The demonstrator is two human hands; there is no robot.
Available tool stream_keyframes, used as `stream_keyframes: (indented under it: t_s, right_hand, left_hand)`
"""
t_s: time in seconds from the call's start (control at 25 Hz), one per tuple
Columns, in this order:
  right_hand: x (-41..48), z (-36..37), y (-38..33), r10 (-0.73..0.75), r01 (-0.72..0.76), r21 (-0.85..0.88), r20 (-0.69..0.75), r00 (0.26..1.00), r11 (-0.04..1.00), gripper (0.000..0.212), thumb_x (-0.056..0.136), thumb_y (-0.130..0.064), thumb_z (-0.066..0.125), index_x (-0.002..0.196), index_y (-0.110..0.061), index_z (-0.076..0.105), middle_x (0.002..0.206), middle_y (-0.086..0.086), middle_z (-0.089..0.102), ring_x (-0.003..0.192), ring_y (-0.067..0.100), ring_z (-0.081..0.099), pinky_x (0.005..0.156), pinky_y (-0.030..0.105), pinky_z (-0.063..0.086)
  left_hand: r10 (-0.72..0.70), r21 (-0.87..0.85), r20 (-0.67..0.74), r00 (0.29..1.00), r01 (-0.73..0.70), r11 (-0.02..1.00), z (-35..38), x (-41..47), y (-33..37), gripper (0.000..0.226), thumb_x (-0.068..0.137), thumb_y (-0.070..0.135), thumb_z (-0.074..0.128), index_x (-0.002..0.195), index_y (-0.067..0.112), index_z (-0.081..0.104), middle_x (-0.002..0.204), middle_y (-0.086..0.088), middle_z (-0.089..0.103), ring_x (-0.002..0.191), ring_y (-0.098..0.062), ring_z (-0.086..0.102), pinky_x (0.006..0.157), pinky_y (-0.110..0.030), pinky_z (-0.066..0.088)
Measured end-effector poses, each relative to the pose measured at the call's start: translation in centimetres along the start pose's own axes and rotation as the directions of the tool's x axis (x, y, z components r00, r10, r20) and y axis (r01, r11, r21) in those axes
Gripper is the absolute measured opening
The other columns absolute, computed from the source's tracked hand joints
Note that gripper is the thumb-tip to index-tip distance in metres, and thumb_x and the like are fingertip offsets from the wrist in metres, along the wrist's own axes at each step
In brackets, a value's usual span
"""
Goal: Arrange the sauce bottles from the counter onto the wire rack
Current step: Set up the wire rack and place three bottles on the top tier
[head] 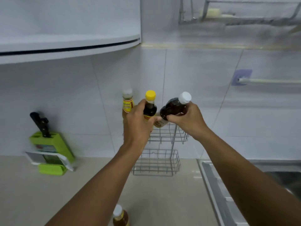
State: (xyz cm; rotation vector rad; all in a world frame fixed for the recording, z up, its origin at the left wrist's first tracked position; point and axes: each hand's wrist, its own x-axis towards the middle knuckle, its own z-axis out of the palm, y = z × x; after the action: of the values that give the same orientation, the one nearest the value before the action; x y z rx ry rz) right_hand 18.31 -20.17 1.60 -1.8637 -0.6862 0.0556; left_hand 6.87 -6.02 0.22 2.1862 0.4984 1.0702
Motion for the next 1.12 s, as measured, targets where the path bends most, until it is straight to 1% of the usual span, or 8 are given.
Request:
stream_keyframes:
  t_s: [0.24,0.48,0.6,0.68,0.84,0.96,1.04,1.12]
  right_hand:
    - [1.3,2.0,1.5,0.092,-0.083,-0.076,0.133,0.987,0.994,0.029,0.067,-0.019,0.083,0.091,-0.029,0.071,0.091,-0.001,0.075,0.087,0.017,0.073,0.085,0.042,0.062]
    - [2.4,3.3,2.8,0.114,-0.112,-0.024,0.268,0.957,0.993,0.045,0.065,-0.018,0.08,0.11,-0.024,0.075,0.1,-0.004,0.078,0.094,0.016,0.076,0.094,0.046,0.061]
    - [2.6,3.6,3.2,0.102,-0.106,-0.005,0.32,0.942,0.994,0.059,0.063,-0.025,0.08,0.122,-0.025,0.07,0.107,-0.006,0.078,0.098,0.014,0.076,0.096,0.046,0.059]
    - [2.5,3.8,3.4,0.095,-0.105,0.012,0.326,0.941,0.994,0.067,0.063,-0.026,0.086,0.127,-0.026,0.066,0.114,-0.006,0.076,0.102,0.015,0.075,0.097,0.045,0.059]
    - [2.3,4.2,3.9,0.06,-0.074,0.038,0.281,0.958,0.997,0.059,0.074,-0.018,0.091,0.127,-0.019,0.063,0.12,-0.002,0.072,0.101,0.016,0.074,0.09,0.035,0.06]
    - [2.5,4.3,4.0,0.041,-0.066,0.064,0.324,0.945,0.996,0.056,0.081,-0.01,0.085,0.131,-0.017,0.062,0.122,0.001,0.074,0.097,0.009,0.076,0.088,0.028,0.06]
    - [2.6,4.3,4.1,0.033,-0.058,0.062,0.35,0.936,0.996,0.054,0.084,-0.005,0.081,0.133,-0.016,0.061,0.121,0.001,0.073,0.09,-0.001,0.075,0.078,0.015,0.058]
    - [2.4,4.3,4.0,0.025,-0.046,0.05,0.358,0.933,0.998,0.053,0.088,-0.006,0.077,0.136,-0.018,0.059,0.123,-0.002,0.071,0.092,-0.002,0.073,0.073,0.01,0.055]
  left_hand:
    - [-0.09,0.178,0.031,0.996,0.083,0.981,1.0,-0.6,-2.1,0.041,0.072,0.042,0.083,0.1,0.028,0.056,0.09,0.006,0.064,0.085,-0.022,0.062,0.067,-0.045,0.06]
    - [-0.1,0.182,0.103,0.99,0.08,0.98,1.3,-0.5,-2.7,0.036,0.083,0.041,0.074,0.111,0.022,0.063,0.098,0.001,0.068,0.088,-0.023,0.065,0.073,-0.041,0.059]
    - [-0.119,0.188,0.113,0.987,0.096,0.978,0.3,0.6,-2.1,0.031,0.091,0.046,0.063,0.095,0.018,0.073,0.08,-0.002,0.069,0.075,-0.021,0.064,0.062,-0.032,0.052]
    - [-0.115,0.194,0.079,0.99,0.098,0.976,-0.5,1.1,-2.1,0.031,0.089,0.047,0.066,0.083,0.018,0.075,0.071,-0.002,0.071,0.07,-0.022,0.065,0.061,-0.035,0.055]
    - [-0.115,0.178,0.013,0.993,0.11,0.978,-1.1,1.3,-2.1,0.027,0.081,0.044,0.076,0.076,0.018,0.074,0.066,-0.001,0.071,0.066,-0.02,0.067,0.064,-0.039,0.059]
    - [-0.134,0.19,0.014,0.991,0.129,0.973,-1.2,1.4,-2.0,0.027,0.082,0.045,0.074,0.083,0.018,0.074,0.074,-0.001,0.075,0.074,-0.021,0.07,0.068,-0.041,0.061]
    - [-0.139,0.262,-0.007,0.99,0.136,0.955,-1.2,1.2,-2.0,0.027,0.083,0.049,0.072,0.089,0.023,0.074,0.081,0.001,0.077,0.08,-0.024,0.07,0.068,-0.041,0.06]
    - [-0.124,0.342,-0.04,0.991,0.13,0.931,-1.1,1.0,-1.9,0.026,0.084,0.05,0.069,0.089,0.025,0.073,0.082,0.002,0.076,0.081,-0.026,0.069,0.064,-0.037,0.057]
